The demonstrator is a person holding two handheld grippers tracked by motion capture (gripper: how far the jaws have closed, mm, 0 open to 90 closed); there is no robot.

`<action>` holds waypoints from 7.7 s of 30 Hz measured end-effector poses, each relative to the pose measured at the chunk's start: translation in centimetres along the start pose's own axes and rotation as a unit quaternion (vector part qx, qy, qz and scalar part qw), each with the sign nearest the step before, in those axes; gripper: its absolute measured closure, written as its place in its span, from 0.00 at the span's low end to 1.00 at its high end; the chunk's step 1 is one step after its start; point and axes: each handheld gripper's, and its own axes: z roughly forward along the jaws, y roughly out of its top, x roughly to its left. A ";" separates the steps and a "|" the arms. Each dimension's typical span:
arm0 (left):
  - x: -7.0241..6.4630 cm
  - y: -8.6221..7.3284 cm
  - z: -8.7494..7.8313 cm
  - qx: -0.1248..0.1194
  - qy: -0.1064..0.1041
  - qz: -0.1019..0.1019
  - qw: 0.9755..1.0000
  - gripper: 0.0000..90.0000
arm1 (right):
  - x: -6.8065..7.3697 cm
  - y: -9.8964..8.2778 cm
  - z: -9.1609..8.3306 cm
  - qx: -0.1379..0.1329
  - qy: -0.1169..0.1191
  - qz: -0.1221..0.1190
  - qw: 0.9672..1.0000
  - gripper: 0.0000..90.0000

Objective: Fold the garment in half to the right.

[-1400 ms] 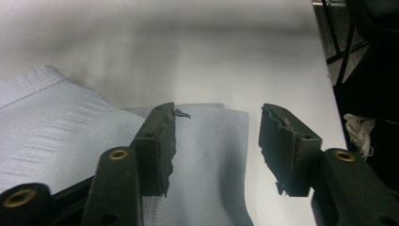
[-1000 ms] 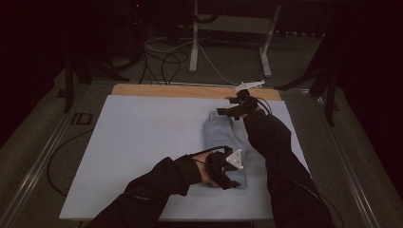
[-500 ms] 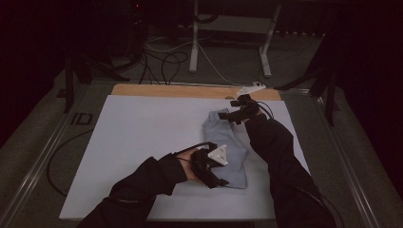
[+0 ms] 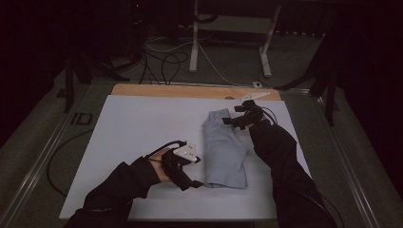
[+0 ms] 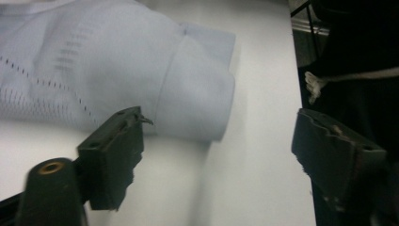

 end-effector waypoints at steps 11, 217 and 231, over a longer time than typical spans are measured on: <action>-0.1 -4.6 -0.9 0.029 0.014 -0.031 0.999 0.00 | -0.8 -1.1 0.0 0.012 -0.012 -0.001 1.000 0.11; -3.2 -15.2 -6.2 -0.043 0.113 -0.114 0.986 0.00 | 11.9 -7.2 -5.3 0.014 0.109 -0.091 0.990 0.10; -3.2 -15.2 -6.3 -0.045 0.113 -0.115 0.986 0.00 | 10.4 -10.4 -7.2 0.013 0.077 -0.053 0.996 0.10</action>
